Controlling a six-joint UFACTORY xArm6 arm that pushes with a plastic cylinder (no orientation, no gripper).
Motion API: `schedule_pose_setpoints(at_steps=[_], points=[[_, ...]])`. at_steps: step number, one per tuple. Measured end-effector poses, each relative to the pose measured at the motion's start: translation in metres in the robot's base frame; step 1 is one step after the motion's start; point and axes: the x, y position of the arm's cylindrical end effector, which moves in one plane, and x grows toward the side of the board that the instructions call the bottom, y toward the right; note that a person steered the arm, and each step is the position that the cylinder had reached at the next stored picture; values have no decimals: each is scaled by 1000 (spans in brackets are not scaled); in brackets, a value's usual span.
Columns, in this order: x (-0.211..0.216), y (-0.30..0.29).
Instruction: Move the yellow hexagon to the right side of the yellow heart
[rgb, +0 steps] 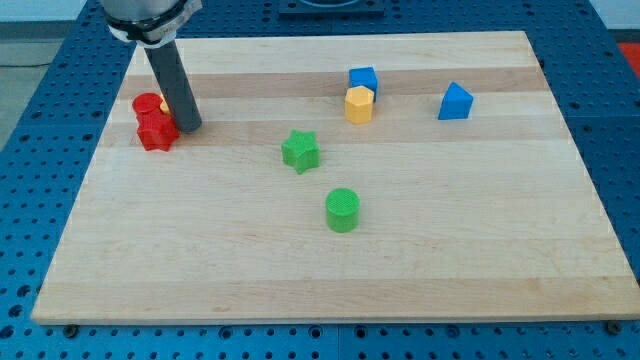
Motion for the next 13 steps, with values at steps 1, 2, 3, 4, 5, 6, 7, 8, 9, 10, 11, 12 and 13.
schedule_pose_setpoints(at_steps=[1,2,3,4,5,6,7,8,9,10,11,12,13], points=[[0,81],[4,152],[6,210],[3,256],[-18,260],[-18,239],[-25,211],[-46,204],[-54,184],[-56,144],[-58,92],[-72,54],[-78,34]])
